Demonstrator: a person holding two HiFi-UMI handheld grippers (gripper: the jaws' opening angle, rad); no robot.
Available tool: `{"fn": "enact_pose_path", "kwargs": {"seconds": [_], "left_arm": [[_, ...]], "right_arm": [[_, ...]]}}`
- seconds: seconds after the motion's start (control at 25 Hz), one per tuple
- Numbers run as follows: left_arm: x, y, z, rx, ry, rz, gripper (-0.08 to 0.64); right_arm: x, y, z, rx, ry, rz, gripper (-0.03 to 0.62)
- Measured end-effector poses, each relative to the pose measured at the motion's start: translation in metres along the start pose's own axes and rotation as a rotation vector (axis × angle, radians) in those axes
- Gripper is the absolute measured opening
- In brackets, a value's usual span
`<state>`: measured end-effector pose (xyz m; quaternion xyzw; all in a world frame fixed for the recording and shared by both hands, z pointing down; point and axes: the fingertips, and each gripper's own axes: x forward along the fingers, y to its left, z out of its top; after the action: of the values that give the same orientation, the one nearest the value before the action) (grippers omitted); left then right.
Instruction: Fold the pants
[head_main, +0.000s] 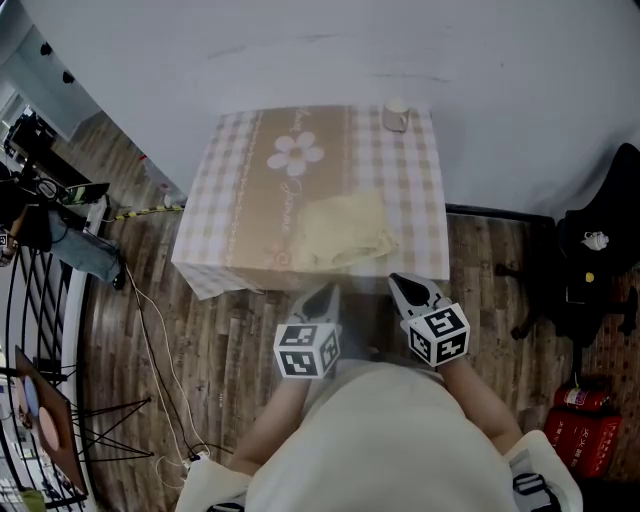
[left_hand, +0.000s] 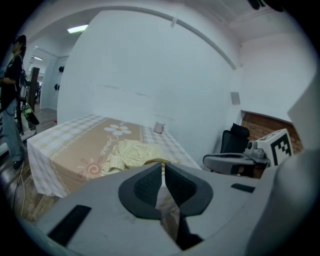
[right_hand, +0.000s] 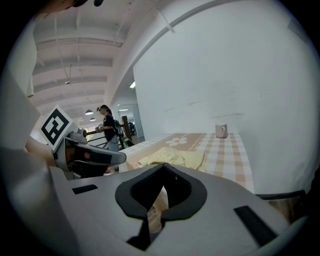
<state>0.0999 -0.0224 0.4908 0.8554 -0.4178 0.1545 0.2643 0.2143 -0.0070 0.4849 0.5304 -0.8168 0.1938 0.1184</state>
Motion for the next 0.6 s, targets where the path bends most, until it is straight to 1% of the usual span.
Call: {"fn": "enact_pose_path", "kwargs": {"seconds": [0.16, 0.6], "left_arm": [[0.0012, 0.0008, -0.0002, 0.003, 0.002, -0.002, 0.020], [0.0045, 0.0058, -0.0027, -0.007, 0.009, 0.006, 0.020]], "right_arm": [[0.0005, 0.0018, -0.0015, 0.007, -0.001, 0.012, 0.000], [0.0040, -0.0010, -0.0039, 0.018, 0.005, 0.010, 0.000]]}}
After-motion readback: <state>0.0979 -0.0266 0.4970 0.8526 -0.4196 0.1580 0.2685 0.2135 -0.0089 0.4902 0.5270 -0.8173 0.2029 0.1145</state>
